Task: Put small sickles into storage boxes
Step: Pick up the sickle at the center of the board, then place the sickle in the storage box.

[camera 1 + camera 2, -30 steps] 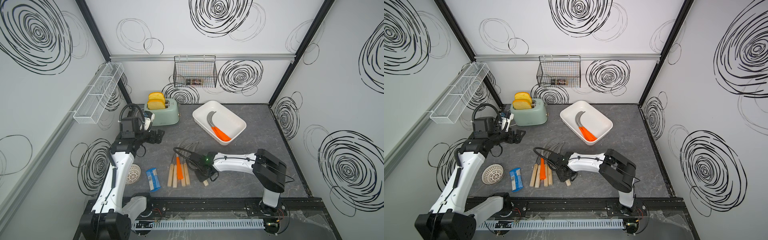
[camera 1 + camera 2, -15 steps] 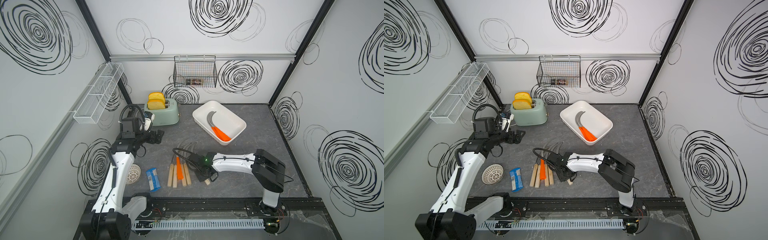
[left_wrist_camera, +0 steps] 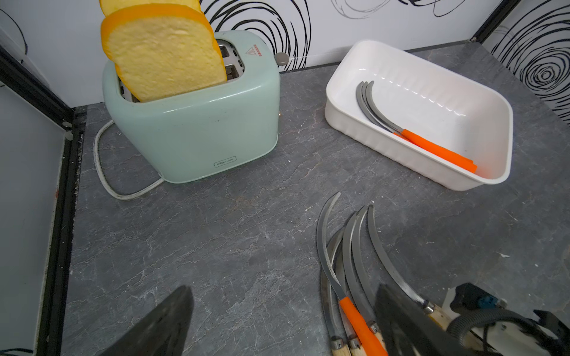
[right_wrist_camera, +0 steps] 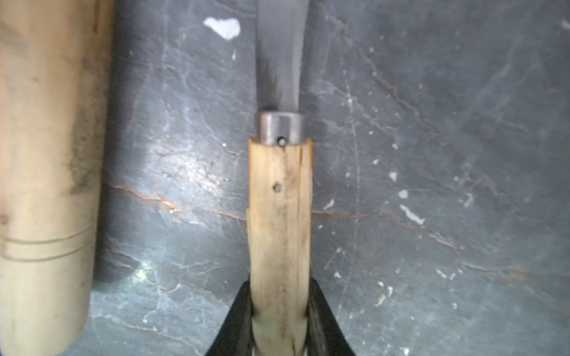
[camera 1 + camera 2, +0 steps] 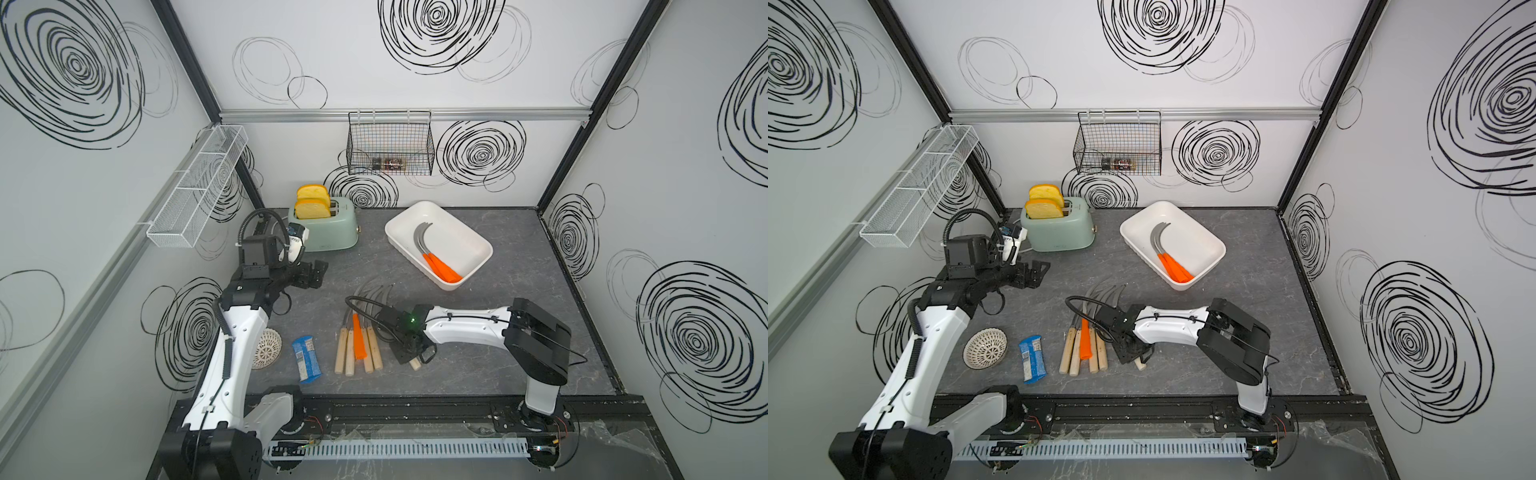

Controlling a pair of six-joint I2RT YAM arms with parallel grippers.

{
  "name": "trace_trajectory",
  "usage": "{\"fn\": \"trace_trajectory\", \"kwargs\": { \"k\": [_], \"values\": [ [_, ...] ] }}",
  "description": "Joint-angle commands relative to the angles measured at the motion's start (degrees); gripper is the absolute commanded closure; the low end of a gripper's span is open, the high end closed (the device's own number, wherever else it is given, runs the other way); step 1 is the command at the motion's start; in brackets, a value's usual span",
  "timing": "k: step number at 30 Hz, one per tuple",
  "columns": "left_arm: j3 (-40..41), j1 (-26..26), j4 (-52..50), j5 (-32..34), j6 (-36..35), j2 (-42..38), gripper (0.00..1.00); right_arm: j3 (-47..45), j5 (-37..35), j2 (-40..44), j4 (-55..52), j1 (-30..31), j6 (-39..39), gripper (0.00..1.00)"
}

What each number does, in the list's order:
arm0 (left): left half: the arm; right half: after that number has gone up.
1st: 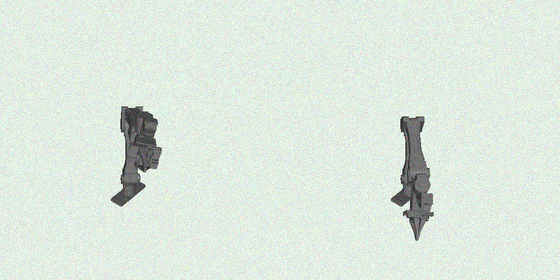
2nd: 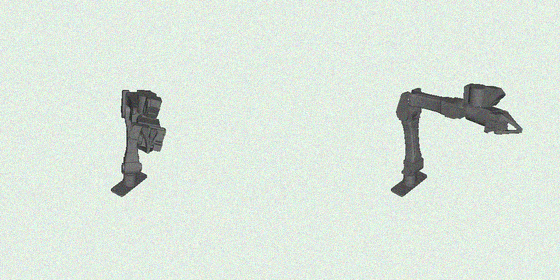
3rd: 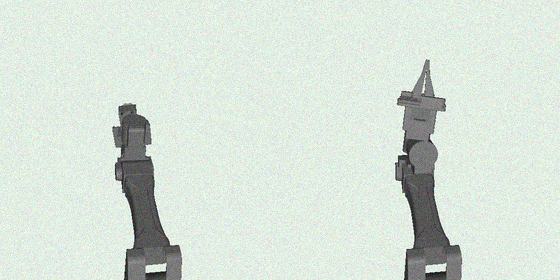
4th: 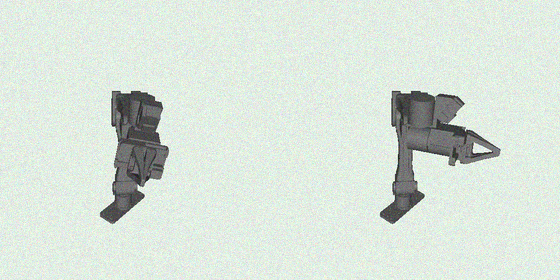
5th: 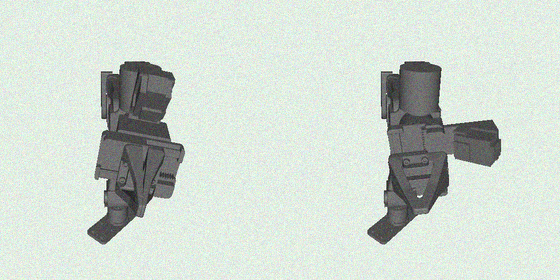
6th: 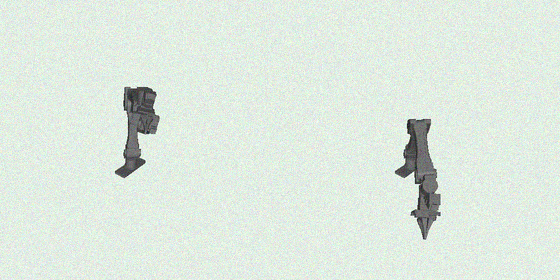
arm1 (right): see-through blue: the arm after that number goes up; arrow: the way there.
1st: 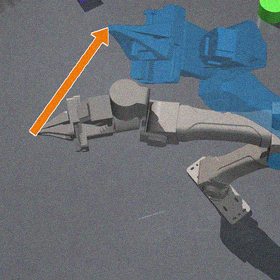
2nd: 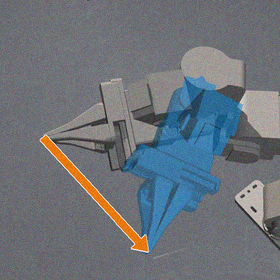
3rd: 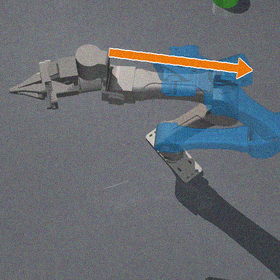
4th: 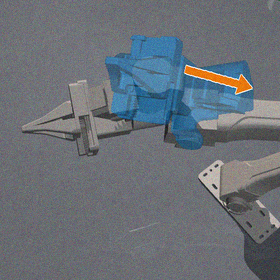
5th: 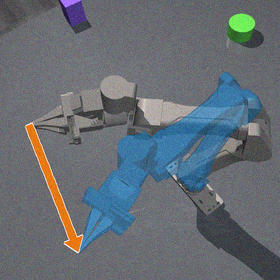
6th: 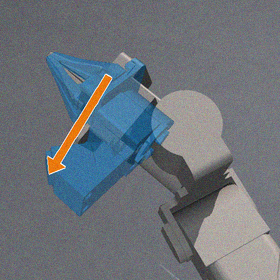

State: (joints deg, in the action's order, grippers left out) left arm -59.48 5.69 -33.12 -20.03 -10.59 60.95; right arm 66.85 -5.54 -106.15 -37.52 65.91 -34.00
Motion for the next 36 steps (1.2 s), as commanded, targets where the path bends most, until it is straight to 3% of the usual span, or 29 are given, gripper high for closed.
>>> {"fn": "trace_trajectory", "kwargs": {
  "k": [1,9,21,36],
  "values": [
    [-0.37,0.46,0.40,-0.05,-1.43,-1.58,0.04,-2.03,-1.86,1.90,-4.53,-0.49,0.47,1.00],
    [0.06,0.51,0.00,0.43,-1.96,-2.80,0.04,-2.71,-1.96,6.90,-5.78,-2.38,1.86,1.00],
    [-0.46,0.42,0.34,-0.10,-1.64,-2.94,0.04,3.29,2.63,12.09,-6.90,-6.61,5.71,1.00],
    [-3.84,0.37,1.40,-1.76,-0.96,0.54,0.04,19.99,7.41,10.41,-10.25,-26.99,16.21,1.00]
  ]
}}
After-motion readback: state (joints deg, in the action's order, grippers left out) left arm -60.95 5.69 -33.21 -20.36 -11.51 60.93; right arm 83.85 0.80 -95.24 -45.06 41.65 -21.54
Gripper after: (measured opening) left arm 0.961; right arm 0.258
